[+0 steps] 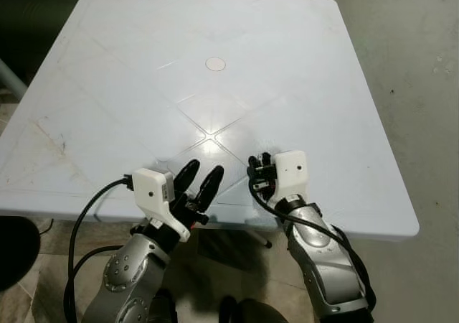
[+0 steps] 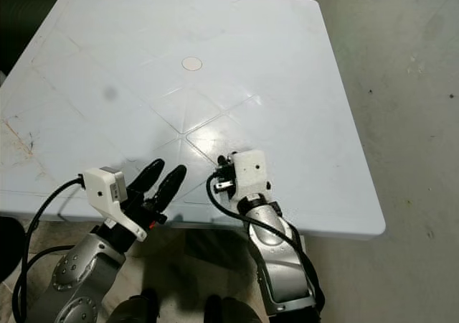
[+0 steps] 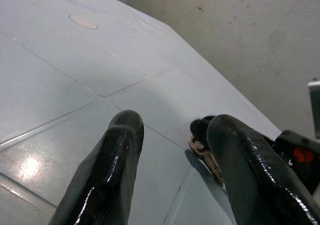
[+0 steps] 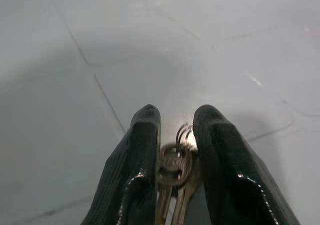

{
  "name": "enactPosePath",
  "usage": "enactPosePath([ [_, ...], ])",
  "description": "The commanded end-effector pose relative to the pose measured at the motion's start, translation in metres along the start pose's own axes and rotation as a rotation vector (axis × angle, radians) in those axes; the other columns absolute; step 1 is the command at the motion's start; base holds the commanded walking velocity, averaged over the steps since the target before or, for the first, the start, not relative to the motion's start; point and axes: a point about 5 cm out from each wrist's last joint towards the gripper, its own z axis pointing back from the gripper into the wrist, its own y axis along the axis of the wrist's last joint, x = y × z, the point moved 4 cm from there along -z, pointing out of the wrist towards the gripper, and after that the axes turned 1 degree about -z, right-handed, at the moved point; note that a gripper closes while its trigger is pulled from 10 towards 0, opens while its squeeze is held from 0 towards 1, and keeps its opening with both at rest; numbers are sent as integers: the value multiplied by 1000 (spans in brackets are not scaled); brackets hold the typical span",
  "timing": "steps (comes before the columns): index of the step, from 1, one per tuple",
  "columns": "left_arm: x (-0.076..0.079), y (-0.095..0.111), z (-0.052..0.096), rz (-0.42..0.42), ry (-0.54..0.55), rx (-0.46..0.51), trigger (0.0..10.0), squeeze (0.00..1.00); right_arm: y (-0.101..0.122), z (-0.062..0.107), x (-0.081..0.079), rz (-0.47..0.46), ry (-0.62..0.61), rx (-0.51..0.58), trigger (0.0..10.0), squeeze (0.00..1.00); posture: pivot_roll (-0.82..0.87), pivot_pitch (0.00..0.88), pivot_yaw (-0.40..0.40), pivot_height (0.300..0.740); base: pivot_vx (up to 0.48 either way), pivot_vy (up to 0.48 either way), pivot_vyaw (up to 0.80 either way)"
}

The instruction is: Hang keys on a hook

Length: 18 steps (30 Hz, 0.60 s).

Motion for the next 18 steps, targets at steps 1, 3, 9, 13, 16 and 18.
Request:
enactPosePath([
  [1, 1, -2, 0, 12, 0, -5, 10000, 0, 4, 1, 2, -6, -11, 8, 10000, 0, 99, 245, -107, 740, 0, 0, 0],
  [3, 1, -2, 0, 12, 0, -6, 10000, 0, 3, 0, 3, -1, -21, -2, 10000, 0, 99, 245, -107, 740, 0, 0, 0],
  [9, 1, -2, -1, 12, -1, -4, 10000, 0, 1, -2, 5, 11, -81, -14, 10000, 0, 102, 239, -110, 740, 0, 0, 0],
  [13, 1, -1, -1, 13, -1, 0, 10000, 0, -4, -3, 5, -39, -88, -38, 10000, 1000, 102, 238, -111, 740, 0, 0, 0],
  [16, 2, -1, -1, 13, -2, 1, 10000, 0, -3, -3, 4, -23, -95, -37, 10000, 1000, 102, 236, -112, 740, 0, 0, 0],
  [18, 2, -2, -1, 13, -2, 1, 10000, 0, -2, -3, 1, -35, -73, -24, 10000, 1000, 102, 235, -111, 740, 0, 0, 0],
])
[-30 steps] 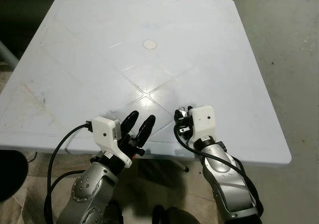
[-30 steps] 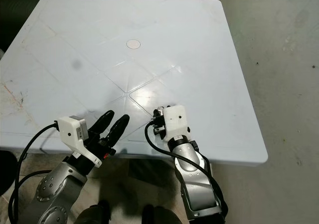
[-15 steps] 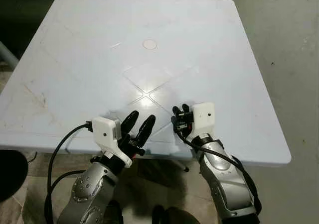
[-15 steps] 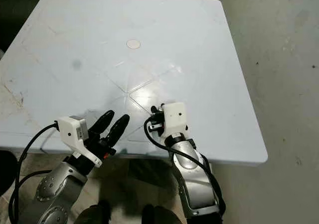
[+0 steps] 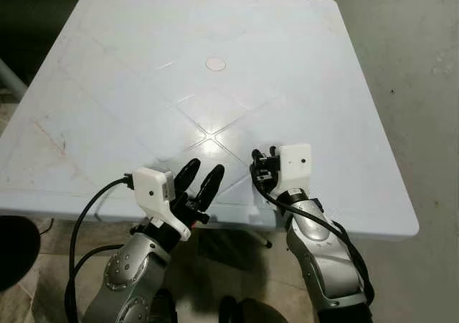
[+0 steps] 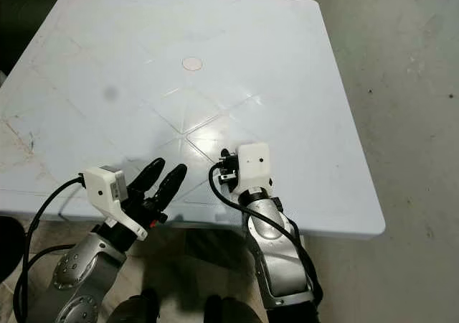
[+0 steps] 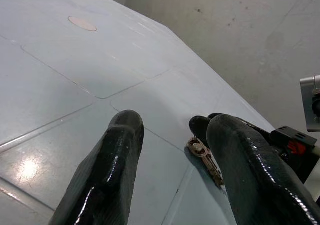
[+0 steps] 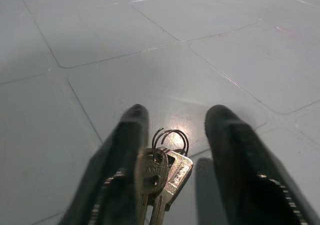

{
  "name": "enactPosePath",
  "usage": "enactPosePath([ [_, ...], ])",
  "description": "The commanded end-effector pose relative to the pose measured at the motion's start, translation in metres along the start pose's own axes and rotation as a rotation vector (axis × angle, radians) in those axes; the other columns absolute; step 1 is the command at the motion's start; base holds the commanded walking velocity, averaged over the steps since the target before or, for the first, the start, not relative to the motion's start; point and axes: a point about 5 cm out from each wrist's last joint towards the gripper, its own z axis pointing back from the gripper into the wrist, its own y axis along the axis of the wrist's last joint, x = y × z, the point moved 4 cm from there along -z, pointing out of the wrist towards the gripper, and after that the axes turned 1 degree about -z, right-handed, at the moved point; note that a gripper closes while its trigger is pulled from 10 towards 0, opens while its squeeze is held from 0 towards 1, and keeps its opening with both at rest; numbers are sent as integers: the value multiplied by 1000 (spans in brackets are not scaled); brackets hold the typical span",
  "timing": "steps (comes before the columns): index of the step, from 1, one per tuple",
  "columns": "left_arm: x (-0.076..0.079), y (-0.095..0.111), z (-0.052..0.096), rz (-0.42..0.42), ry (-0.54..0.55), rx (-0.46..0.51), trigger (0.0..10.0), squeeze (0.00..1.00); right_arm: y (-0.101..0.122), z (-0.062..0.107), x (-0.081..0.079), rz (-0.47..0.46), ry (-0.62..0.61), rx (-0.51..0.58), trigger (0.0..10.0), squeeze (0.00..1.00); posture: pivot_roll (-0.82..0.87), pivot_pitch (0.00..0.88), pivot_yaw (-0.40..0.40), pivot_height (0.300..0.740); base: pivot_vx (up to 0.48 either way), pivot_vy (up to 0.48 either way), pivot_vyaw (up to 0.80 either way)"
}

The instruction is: Hang keys on a hook

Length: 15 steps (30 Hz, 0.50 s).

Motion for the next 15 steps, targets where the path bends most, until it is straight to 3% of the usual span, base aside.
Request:
enactPosePath([
  [1, 1, -3, 0, 11, 1, -6, 10000, 0, -3, 1, -5, -44, 14, -5, 10000, 1000, 103, 235, -111, 740, 0, 0, 0],
  [12, 0, -2, 0, 10, 3, -4, 10000, 0, -2, 4, -12, -53, 49, -5, 10000, 1000, 101, 238, -112, 740, 0, 0, 0],
  [14, 0, -2, 0, 10, 3, -3, 10000, 0, -5, 3, -13, -13, 37, -22, 10000, 973, 102, 238, -113, 740, 0, 0, 0],
  [15, 0, -2, -1, 11, 4, -2, 10000, 0, -5, 3, -14, -16, 42, -27, 10000, 337, 102, 238, -113, 740, 0, 0, 0],
])
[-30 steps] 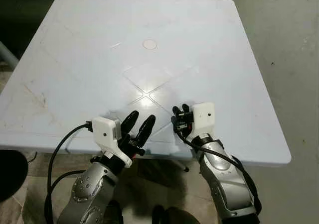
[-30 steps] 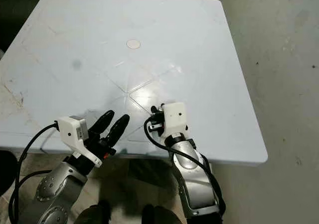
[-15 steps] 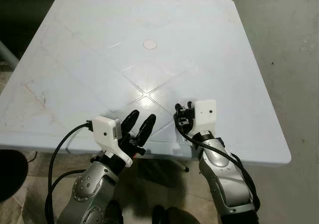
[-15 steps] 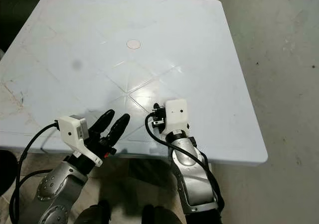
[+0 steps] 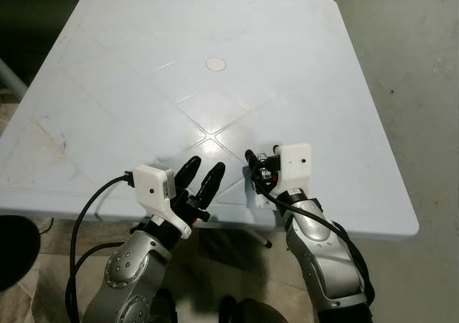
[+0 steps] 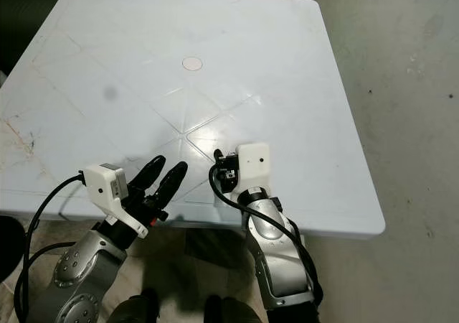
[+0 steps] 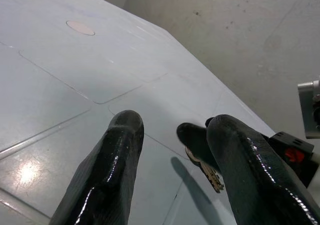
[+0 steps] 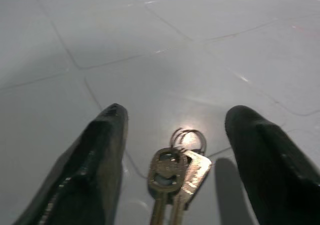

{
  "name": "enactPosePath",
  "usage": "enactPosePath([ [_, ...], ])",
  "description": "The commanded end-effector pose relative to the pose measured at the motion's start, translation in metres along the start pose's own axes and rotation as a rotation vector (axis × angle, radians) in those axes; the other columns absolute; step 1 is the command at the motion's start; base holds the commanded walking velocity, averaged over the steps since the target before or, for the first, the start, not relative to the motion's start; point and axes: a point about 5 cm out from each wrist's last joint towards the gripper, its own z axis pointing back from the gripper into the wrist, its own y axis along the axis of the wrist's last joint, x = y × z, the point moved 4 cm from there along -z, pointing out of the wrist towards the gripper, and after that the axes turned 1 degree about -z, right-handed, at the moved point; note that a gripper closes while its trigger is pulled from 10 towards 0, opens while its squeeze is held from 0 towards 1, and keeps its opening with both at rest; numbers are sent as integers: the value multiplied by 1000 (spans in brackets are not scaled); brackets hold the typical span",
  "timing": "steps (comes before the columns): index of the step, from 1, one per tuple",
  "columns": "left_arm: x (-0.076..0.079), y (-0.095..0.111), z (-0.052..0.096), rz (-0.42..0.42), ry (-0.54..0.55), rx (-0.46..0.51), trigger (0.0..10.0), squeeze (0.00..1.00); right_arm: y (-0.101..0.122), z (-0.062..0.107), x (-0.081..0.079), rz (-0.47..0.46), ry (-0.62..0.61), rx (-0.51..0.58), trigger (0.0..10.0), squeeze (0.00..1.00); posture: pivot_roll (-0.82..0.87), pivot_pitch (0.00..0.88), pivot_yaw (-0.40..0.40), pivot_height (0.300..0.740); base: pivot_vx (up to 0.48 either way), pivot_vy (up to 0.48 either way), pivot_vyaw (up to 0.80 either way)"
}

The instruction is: Hang keys on a hook

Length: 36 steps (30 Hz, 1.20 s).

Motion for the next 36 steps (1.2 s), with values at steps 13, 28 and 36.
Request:
enactPosePath([
  [13, 1, -4, 2, 17, 11, -9, 10000, 0, -8, -1, -11, -40, -44, -45, 10000, 0, 102, 240, -114, 740, 0, 0, 0],
  [28, 1, -4, 1, 23, 11, -6, 10000, 0, -17, -2, -11, -16, -90, -82, 6980, 0, 100, 243, -114, 740, 0, 0, 0],
  [36, 1, -4, 1, 24, 12, -6, 10000, 0, -18, -2, -6, -10, -101, -84, 0, 0, 100, 243, -114, 740, 0, 0, 0],
])
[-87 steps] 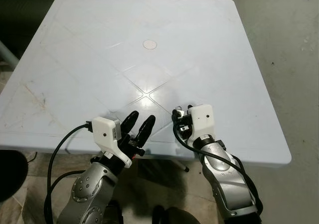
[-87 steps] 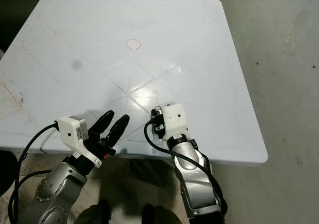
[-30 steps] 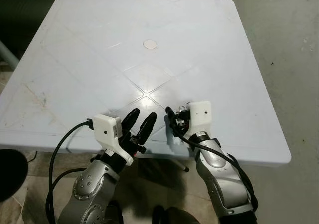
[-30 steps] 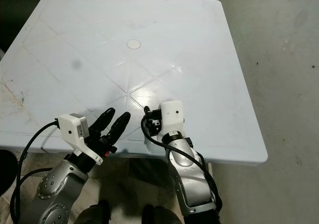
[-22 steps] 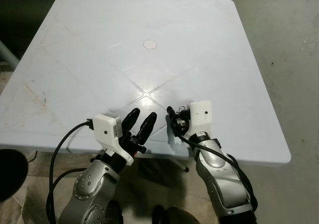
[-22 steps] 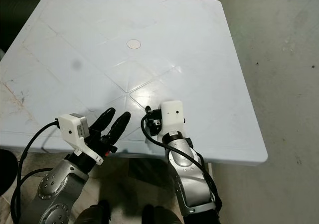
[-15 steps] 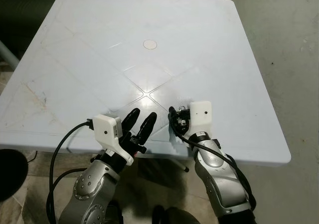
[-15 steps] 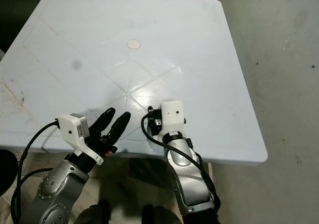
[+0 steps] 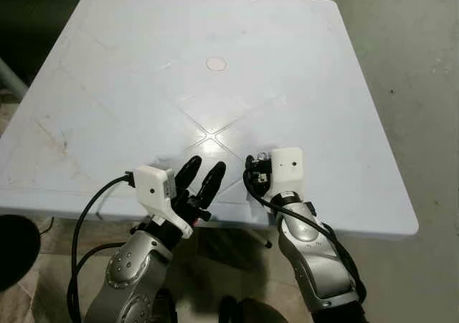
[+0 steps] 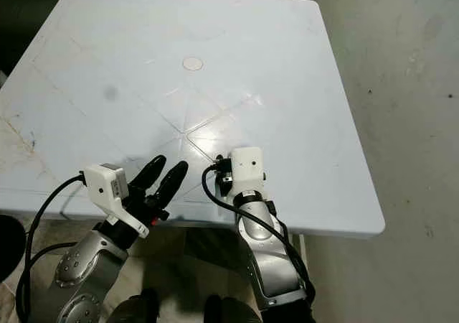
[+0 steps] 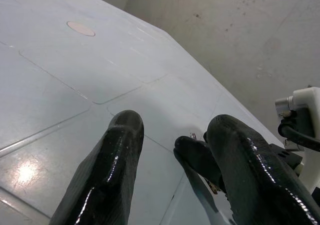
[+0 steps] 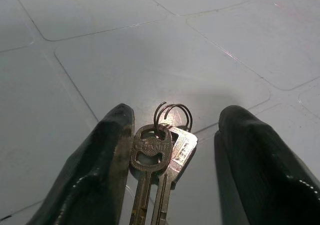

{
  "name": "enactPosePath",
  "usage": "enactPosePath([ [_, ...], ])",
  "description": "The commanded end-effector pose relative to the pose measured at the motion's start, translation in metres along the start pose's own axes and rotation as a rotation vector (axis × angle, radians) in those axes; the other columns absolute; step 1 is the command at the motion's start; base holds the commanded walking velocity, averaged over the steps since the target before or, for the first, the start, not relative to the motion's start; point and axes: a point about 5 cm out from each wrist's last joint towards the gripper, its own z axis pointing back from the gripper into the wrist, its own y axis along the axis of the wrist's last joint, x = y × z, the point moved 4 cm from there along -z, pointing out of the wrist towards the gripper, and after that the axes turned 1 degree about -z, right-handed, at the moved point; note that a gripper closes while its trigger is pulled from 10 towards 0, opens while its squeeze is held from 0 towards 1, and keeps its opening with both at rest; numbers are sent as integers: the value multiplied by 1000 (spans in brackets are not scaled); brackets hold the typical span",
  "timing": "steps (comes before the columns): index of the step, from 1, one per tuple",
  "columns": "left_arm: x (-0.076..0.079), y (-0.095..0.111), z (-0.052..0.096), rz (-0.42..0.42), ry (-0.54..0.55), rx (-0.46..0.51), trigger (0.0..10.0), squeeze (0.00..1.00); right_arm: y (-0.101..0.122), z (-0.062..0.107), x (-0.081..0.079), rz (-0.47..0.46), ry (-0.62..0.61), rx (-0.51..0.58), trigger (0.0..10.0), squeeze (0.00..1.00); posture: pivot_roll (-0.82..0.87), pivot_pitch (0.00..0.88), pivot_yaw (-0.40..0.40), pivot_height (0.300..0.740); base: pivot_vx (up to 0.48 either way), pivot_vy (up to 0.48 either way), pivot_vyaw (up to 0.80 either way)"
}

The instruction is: Hang keys on a hook

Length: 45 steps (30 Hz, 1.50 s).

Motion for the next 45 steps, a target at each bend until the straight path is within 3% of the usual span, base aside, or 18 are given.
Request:
enactPosePath([
  [1, 0, -4, 2, 13, 7, -11, 10000, 0, -7, 1, -7, -53, 1, -30, 0, 0, 100, 243, -115, 740, 0, 0, 0],
  [27, 3, -4, 0, 20, 1, -8, 10000, 0, -3, 1, -9, -46, 26, -3, 0, 0, 98, 241, -115, 740, 0, 0, 0],
  [34, 2, -4, -2, 17, 3, -4, 10000, 0, 10, 2, -6, -55, 63, 86, 0, 0, 97, 233, -111, 740, 0, 0, 0],
  [42, -2, 0, -10, 17, 14, 13, 10000, 0, 26, -7, 16, -93, 28, 149, 0, 0, 88, 213, -101, 740, 0, 0, 0],
  [45, -13, 3, -19, 25, 66, 30, 10000, 0, 36, -10, 29, -97, 23, 208, 0, 0, 80, 195, -94, 740, 0, 0, 0],
])
